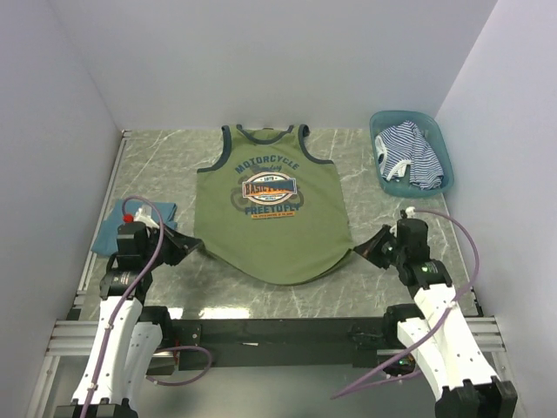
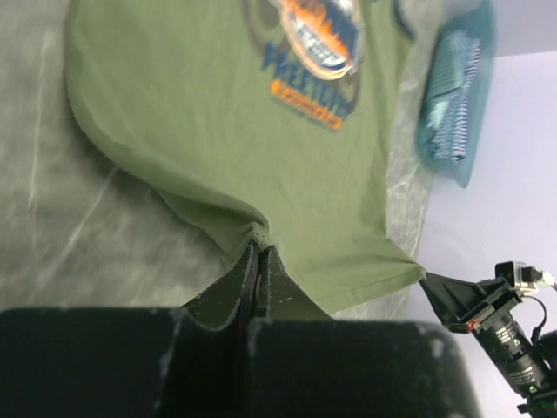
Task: Fold and stack the tank tops
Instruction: Flatten the tank top out
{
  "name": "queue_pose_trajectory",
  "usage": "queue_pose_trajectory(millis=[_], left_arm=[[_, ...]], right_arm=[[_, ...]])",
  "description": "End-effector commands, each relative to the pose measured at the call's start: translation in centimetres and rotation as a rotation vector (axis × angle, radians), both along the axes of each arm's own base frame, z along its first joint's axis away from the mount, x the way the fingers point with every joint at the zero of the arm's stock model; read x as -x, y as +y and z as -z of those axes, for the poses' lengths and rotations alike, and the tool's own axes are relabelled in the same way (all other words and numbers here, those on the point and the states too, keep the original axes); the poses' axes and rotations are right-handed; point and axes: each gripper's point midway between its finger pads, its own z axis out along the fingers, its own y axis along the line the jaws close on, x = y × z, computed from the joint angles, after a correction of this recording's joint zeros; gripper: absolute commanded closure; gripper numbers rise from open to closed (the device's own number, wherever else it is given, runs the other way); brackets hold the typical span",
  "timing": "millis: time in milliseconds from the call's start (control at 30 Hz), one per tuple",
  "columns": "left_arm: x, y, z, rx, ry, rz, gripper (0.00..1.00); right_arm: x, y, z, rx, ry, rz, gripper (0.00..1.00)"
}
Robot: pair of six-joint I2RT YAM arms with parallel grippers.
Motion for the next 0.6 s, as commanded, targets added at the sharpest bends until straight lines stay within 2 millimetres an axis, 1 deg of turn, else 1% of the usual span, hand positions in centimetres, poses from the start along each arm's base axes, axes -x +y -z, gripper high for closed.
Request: queue_pose_trajectory(millis=[0,33,67,133,200,300,333,367,400,433,467,500,533,567], left_arm=[[1.8,0.1,1.0,0.01,0.096,-0.022,0.99],[2.0,0.2,0.8,0.006,0.091,-0.025,0.99],[2.5,0.2,1.0,-0.003,0.117,-0.021,0.99],[2.9,0.1,1.4,0.0,0.144,-0.021,0.99],[3.2,-0.1,1.8,0.01,0.161,-0.014,0.99],[3.6,-0.5,2.0,0.023,0.168,0.011,0.99],[3.8,-0.7,1.9,0.027,0.169,0.022,0.99],[3.9,-0.8,1.7,0.024,0.163,0.03,0.95],[4.0,-0.9,1.6,0.022,0.165,0.037,0.83],[4.0,-0.8,1.4,0.014,0.16,0.034,0.77],[3.9,-0.7,0.7,0.007,0.142,0.033,0.69],[3.8,-0.6,0.3,-0.001,0.135,0.031,0.6],[3.5,-0.3,-0.9,-0.022,0.101,0.023,0.57],[3.3,-0.2,-1.5,-0.032,0.084,0.021,0.5]], right_arm=[[2.3,-0.5,1.2,-0.011,0.093,0.053,1.0],[2.5,-0.7,1.2,-0.009,0.1,0.066,1.0],[3.1,-0.9,1.3,-0.002,0.115,0.073,1.0],[3.4,-1.6,1.3,0.031,0.123,0.102,1.0],[4.0,-1.9,1.5,0.039,0.143,0.11,1.0],[4.7,-1.7,1.6,0.029,0.158,0.105,0.89],[4.8,-1.7,1.6,0.031,0.161,0.106,0.77],[5.0,-1.9,1.6,0.039,0.163,0.115,0.71],[5.1,-2.1,1.5,0.043,0.162,0.12,0.66],[5.1,-2.2,1.1,0.047,0.15,0.124,0.54],[5.2,-2.6,0.9,0.064,0.14,0.14,0.46],[5.0,-2.9,0.2,0.082,0.115,0.143,0.43],[5.0,-3.2,-0.1,0.096,0.105,0.147,0.41],[4.9,-3.1,-0.5,0.098,0.092,0.138,0.39]])
